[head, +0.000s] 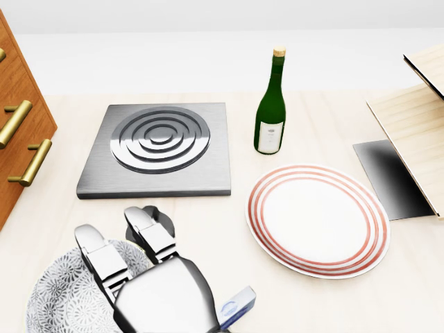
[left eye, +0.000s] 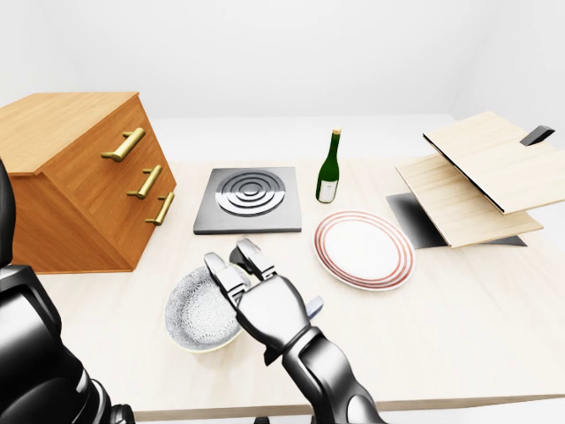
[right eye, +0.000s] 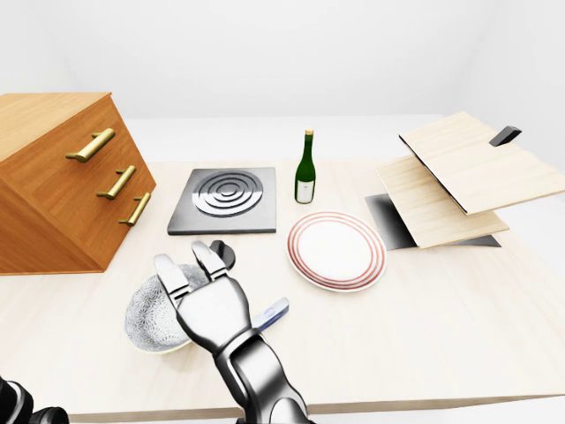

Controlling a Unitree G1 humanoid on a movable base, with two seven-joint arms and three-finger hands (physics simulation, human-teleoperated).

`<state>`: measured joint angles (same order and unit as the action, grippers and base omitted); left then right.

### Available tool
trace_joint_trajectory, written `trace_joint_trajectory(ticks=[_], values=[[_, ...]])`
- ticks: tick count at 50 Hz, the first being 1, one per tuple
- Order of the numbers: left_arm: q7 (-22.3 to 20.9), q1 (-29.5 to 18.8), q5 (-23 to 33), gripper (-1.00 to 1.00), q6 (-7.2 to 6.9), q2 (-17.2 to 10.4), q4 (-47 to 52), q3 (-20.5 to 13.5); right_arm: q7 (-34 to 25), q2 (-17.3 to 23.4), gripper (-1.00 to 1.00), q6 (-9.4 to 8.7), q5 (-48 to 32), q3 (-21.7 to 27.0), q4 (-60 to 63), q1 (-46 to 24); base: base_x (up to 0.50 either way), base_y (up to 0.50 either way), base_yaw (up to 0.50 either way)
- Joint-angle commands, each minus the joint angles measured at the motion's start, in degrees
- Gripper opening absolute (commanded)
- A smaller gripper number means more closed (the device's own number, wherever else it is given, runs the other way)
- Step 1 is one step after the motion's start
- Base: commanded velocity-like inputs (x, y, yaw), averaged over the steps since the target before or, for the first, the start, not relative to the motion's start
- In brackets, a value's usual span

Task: Pick up the akita bowl and put it on the plate.

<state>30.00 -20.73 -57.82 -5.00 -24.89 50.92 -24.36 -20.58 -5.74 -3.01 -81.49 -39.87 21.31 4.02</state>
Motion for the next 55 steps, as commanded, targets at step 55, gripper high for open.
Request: trace_joint_trajectory(ticks=[55], values=[[0.0, -0.7, 0.2, 1.00, 0.00, -0.8, -2.0, -0.9, 12.1, -2.2, 1.00, 1.71, 5.6, -5.1, -24.0, 0.9, 0.00, 0.00, 0.00]])
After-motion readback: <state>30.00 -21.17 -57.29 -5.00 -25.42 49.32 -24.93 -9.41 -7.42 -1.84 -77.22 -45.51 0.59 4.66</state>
